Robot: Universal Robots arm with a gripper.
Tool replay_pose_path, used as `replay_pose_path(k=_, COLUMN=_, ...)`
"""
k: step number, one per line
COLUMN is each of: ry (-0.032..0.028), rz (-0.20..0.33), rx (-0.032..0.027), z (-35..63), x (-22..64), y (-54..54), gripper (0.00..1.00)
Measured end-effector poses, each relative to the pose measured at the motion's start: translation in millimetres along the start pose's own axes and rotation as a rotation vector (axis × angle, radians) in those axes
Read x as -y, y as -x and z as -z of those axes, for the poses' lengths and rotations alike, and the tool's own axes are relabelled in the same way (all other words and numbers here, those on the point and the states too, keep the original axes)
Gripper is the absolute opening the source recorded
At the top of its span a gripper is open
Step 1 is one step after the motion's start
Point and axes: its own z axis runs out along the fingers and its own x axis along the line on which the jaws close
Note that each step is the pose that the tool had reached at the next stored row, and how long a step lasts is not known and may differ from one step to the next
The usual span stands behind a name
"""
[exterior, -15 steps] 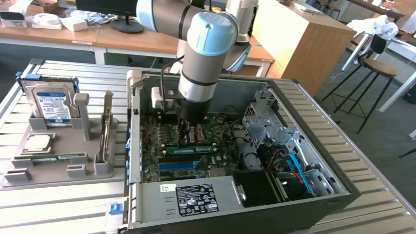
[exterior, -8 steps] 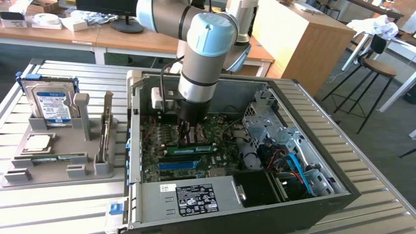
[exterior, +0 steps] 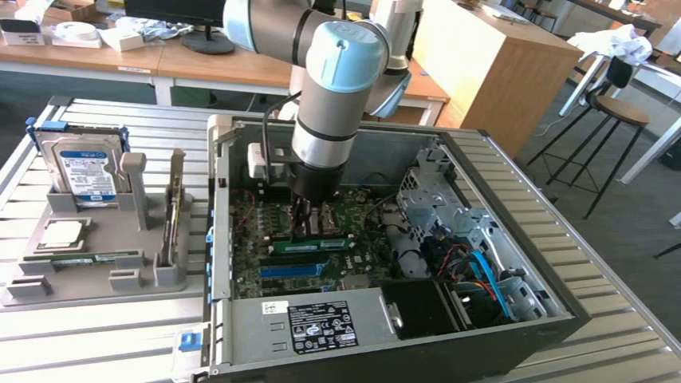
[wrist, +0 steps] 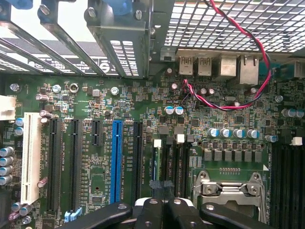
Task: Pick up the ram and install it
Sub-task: 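Press down the ram until it locks into place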
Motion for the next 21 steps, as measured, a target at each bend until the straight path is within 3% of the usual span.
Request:
replay_pose_path(k=9, ry=-0.0009, rz=0.000, rx=0.0013, z=1.6, x=0.1, y=0.2, gripper=0.10)
replay_pose_path(k=21, ry=-0.0001, rz=0.000, rx=0.0001, z=22.0, x=-0.4, y=0.6, gripper=0.10)
